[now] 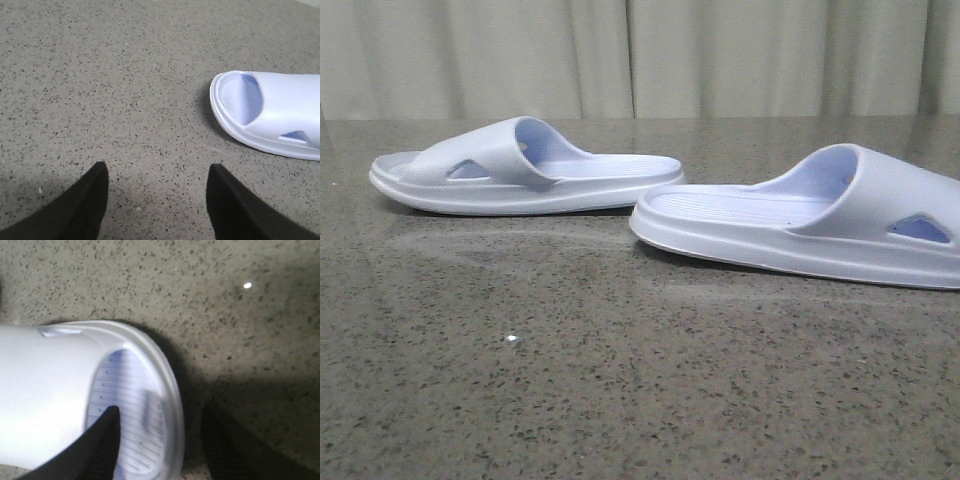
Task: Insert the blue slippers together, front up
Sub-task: 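Lower the left and right grippers onto the heels of the two slippers, then close both grippers on the slipper heel rims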
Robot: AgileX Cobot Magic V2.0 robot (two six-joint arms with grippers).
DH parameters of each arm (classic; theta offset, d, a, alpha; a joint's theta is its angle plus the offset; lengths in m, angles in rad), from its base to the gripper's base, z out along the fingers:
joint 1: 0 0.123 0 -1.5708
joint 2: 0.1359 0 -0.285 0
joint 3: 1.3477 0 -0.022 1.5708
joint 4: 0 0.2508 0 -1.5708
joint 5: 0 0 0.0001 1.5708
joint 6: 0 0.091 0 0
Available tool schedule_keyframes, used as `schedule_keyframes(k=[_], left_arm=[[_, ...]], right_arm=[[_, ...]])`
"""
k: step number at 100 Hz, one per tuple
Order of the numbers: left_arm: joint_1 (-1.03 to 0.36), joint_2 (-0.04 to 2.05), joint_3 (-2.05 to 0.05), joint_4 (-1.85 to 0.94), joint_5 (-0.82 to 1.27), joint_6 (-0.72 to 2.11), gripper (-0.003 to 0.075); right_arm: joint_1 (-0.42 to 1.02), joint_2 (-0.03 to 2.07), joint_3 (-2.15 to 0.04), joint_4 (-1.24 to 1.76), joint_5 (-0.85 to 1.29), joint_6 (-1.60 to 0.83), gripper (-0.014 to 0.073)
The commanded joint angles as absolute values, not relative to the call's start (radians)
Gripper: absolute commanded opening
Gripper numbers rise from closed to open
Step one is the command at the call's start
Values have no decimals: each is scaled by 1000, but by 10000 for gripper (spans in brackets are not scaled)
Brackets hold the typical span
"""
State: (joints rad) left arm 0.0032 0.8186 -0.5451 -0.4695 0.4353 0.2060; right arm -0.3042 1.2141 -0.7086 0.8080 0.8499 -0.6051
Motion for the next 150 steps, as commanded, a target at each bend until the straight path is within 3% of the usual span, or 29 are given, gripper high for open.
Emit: schedule_keyframes(k=[1,15,41,107,150], left_arm=[[3,816,-581,-494,371,210,384],[3,816,-581,-509,371,215,384],[3,847,-598,-509,379,214,384],[5,1386,-903,-1050,599,641,384],[5,1581,-989,-1257,659,827,383]], right_arm=[[-316,1218,-742,890,886,-661,316],[-316,1238,-742,892,887,-661,209],[-316,1254,-742,895,902,-673,-106],[-316,1254,-742,886,882,-673,-107],[-316,1254,-742,886,874,-673,-107]])
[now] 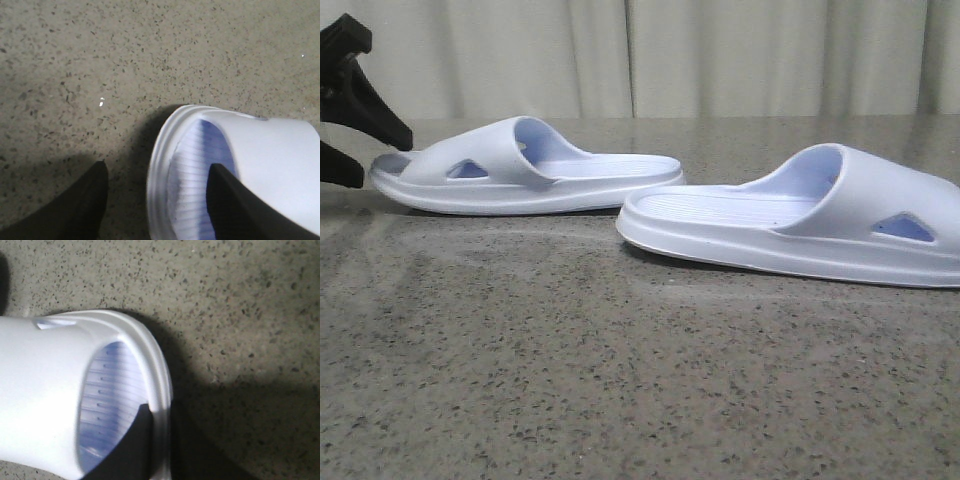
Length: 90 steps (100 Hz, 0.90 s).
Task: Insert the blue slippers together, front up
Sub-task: 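Close both grippers on the slipper heel rims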
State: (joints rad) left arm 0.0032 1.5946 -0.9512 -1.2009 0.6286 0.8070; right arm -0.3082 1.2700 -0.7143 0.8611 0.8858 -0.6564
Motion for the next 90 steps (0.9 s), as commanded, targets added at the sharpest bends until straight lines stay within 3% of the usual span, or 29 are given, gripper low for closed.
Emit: schedule_keyframes(k=[1,19,38,55,90], left_arm=[[5,1585,-988,-1259,660,828,382],[5,1617,-998,-1310,718,892,287],[5,1617,-998,-1315,736,894,17],[18,1589,-998,-1297,739,896,15],[189,1469,-998,-1264,841,896,15]], right_arm=[[-316,1254,-742,886,874,-673,-107],[-316,1254,-742,886,874,-673,-107],[-316,1254,-742,886,881,-673,-107],[-316,1254,-742,894,885,-673,-107],[-317,1250,-870,1005,970,-673,-107]])
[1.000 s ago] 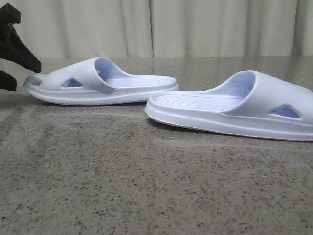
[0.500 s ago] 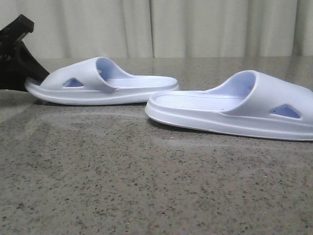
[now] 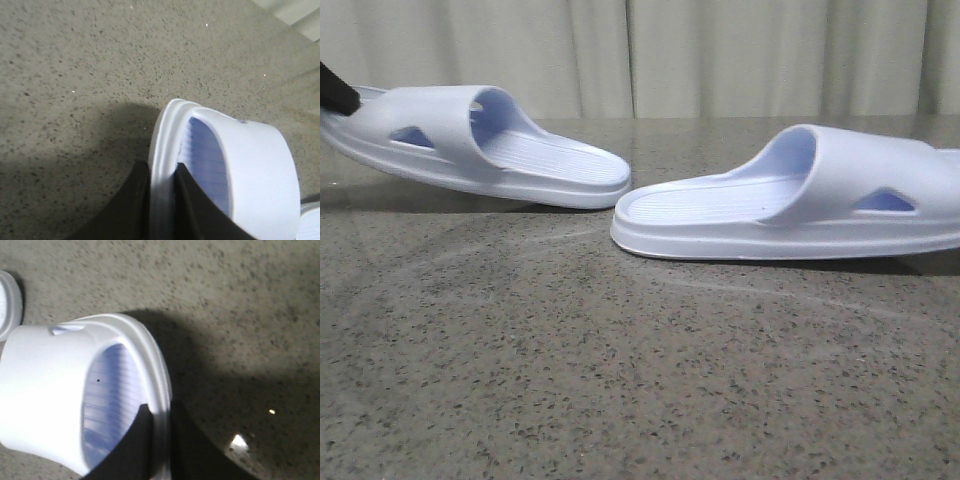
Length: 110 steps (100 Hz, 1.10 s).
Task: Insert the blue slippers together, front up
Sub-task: 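Close both grippers on the slipper heel rims, then lift both slippers off the table and bring them toward each other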
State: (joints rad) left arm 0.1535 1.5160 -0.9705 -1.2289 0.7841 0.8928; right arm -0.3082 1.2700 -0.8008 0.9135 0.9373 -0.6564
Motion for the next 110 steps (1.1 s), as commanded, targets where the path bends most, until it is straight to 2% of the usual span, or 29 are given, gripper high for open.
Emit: schedule_keyframes(k=[1,24,38,110], left_arm=[[197,1469,-998,-1264,851,896,15],[301,1469,-998,-1279,974,896,15],[314,1469,-998,-1355,1036,901,15],[154,1469,-998,-1503,1158,917,15]], right_arm=[[-317,1250,-880,1008,976,-673,-107],[-361,1250,-1006,1132,1084,-673,-107],[-369,1252,-1020,1195,1124,-705,-107],[-238,1380,-1020,1225,1028,-782,-106]])
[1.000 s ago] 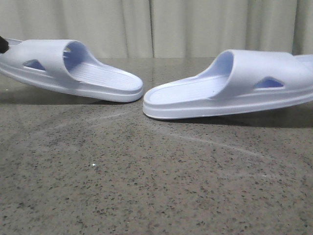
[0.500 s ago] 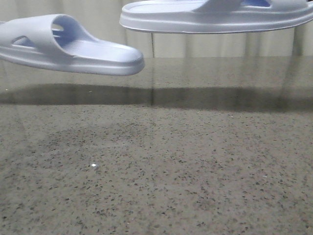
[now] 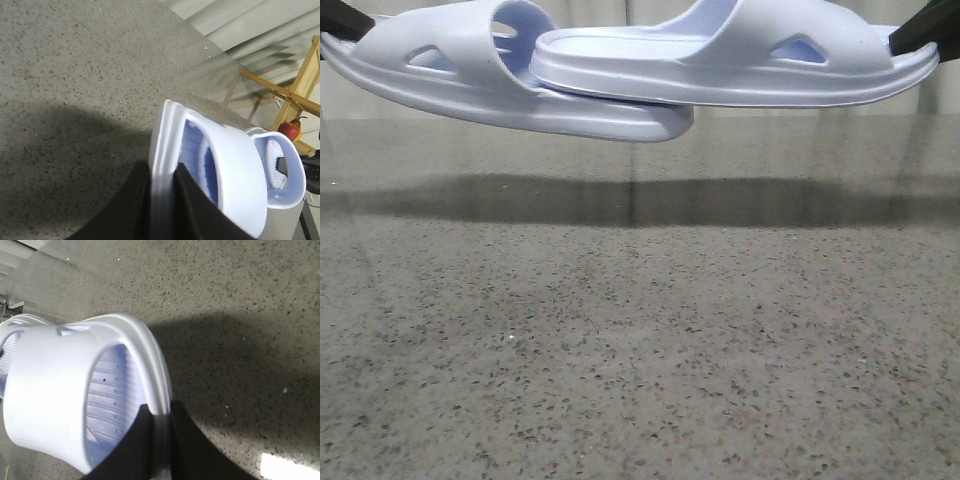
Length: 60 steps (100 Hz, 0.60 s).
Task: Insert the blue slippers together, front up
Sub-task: 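Lift both slippers off the table and bring them toward each other, then stack the right gripper's slipper onto the left gripper's slipper, soles together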
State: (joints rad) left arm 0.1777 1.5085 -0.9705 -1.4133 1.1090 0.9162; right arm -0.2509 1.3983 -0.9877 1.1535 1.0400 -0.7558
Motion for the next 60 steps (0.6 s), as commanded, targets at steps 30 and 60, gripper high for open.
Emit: schedule_keyframes(k=[30,60], left_arm=[[96,1469,-998,-1521,1150,917,15],[53,1469,-998,-1523,1137,917,15]], right_arm=[[-183,1433,-1020,1242,1011,-791,-106],[-103,1506,-1020,1314,1007,-845,-106]])
